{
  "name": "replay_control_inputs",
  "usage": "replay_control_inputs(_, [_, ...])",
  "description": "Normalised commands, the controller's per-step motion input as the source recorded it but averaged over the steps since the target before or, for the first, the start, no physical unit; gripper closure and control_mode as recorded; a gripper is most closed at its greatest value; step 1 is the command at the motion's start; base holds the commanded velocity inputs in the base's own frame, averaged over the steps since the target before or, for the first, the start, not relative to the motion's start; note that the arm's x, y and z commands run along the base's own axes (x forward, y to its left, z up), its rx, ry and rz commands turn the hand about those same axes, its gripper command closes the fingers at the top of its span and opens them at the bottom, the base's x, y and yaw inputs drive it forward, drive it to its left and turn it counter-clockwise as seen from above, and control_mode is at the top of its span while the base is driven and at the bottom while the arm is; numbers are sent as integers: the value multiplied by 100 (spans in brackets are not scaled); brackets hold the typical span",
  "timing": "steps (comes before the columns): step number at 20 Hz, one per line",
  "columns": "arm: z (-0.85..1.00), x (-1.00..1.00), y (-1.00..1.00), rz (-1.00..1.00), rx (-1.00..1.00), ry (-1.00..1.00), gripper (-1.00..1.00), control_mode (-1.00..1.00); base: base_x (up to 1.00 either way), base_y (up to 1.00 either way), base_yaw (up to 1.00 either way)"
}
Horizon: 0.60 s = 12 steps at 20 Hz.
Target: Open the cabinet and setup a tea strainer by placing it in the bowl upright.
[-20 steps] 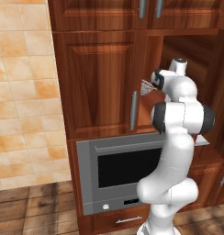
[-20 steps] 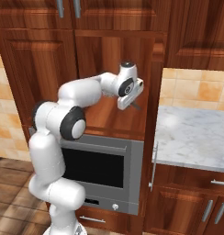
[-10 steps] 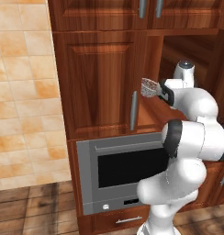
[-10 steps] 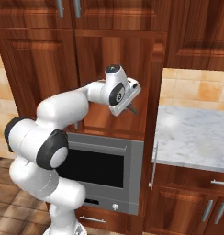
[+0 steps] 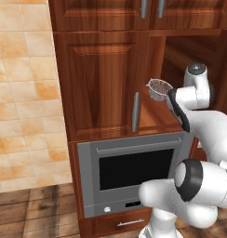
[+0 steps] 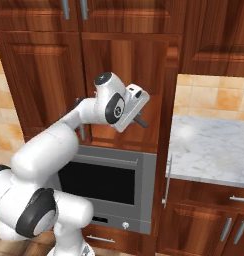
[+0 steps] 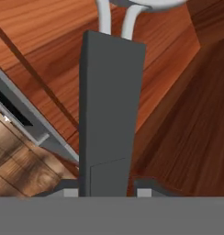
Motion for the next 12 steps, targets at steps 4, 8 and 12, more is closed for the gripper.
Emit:
replay_control_inputs(4, [49, -83, 0, -9, -4, 0, 100, -100, 0, 0, 0])
replay_control_inputs(8, [38, -93, 0, -10, 0, 0, 100, -100, 0, 0, 0])
replay_control_inputs(12, [28, -96, 22, -12, 0, 1, 100, -100, 0, 0, 0])
